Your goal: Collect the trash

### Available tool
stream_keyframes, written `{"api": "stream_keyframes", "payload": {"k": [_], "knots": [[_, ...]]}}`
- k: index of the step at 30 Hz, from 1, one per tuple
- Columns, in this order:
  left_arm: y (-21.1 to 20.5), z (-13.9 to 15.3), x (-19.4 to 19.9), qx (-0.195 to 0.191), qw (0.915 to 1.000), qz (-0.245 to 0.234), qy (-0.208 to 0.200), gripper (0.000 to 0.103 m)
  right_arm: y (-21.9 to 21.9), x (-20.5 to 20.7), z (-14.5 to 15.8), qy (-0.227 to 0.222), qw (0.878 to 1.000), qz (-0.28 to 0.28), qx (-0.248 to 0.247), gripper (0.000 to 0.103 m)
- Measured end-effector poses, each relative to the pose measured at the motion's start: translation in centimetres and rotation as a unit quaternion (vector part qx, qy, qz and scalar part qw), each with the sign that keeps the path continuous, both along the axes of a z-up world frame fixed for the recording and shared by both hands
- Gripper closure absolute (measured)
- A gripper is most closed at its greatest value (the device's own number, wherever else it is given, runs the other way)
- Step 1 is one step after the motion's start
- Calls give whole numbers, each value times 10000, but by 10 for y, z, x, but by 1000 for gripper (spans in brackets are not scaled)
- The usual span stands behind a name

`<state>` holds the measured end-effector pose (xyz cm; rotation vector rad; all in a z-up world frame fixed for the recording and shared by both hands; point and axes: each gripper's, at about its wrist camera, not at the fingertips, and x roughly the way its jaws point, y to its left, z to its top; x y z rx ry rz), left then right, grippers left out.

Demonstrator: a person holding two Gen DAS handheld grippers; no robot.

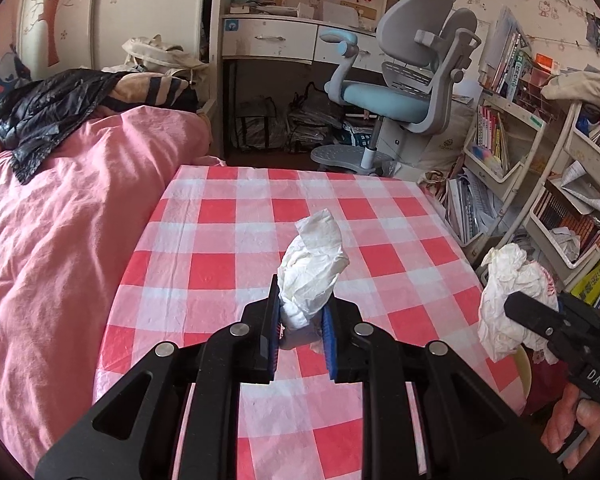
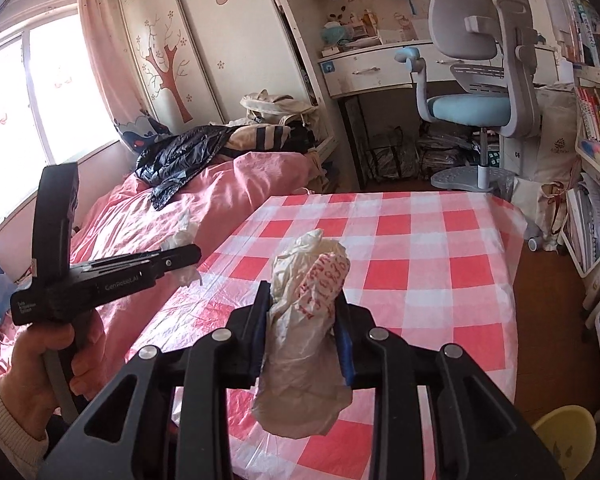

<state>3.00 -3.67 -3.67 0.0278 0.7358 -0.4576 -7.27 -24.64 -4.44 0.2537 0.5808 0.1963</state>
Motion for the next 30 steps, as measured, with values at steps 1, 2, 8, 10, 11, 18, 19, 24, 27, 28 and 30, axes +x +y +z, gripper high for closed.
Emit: {"api": "stream_keyframes", "payload": {"k": [1, 2, 8, 10, 11, 18, 19, 24, 27, 28, 30], "knots": [[0, 1, 0, -2, 10000, 14, -20, 87, 2, 3, -2, 37, 10000, 28, -29, 73], [1, 2, 1, 12, 10000, 29, -49, 87, 4, 4, -3, 65, 9999, 57, -76, 73], [2, 4, 5, 72, 9999, 80, -122, 87, 11, 8, -5, 58, 9995, 139, -285, 72], [3, 4, 6, 70, 9998, 96, -129, 87, 13, 7, -5, 44, 9994, 140, -319, 72], [3, 5, 6, 67, 9998, 104, -133, 87, 13, 7, -5, 34, 9994, 137, -328, 72], [4, 5, 8, 50, 9998, 113, -147, 87, 15, 8, -4, -38, 9993, 101, -354, 72], [4, 5, 7, 48, 9998, 111, -146, 87, 16, 7, -3, -57, 9993, 100, -358, 72], [3, 5, 8, 44, 9998, 119, -157, 87, 19, 7, 1, -204, 9987, 73, -461, 72], [3, 5, 9, 49, 9998, 120, -155, 87, 20, 7, 2, -265, 9983, 55, -511, 71], [3, 5, 9, 47, 9998, 120, -155, 87, 20, 8, 3, -284, 9982, 42, -529, 71], [3, 6, 10, 49, 9998, 136, -157, 87, 20, 7, 4, -326, 9979, 6, -555, 70]]}}
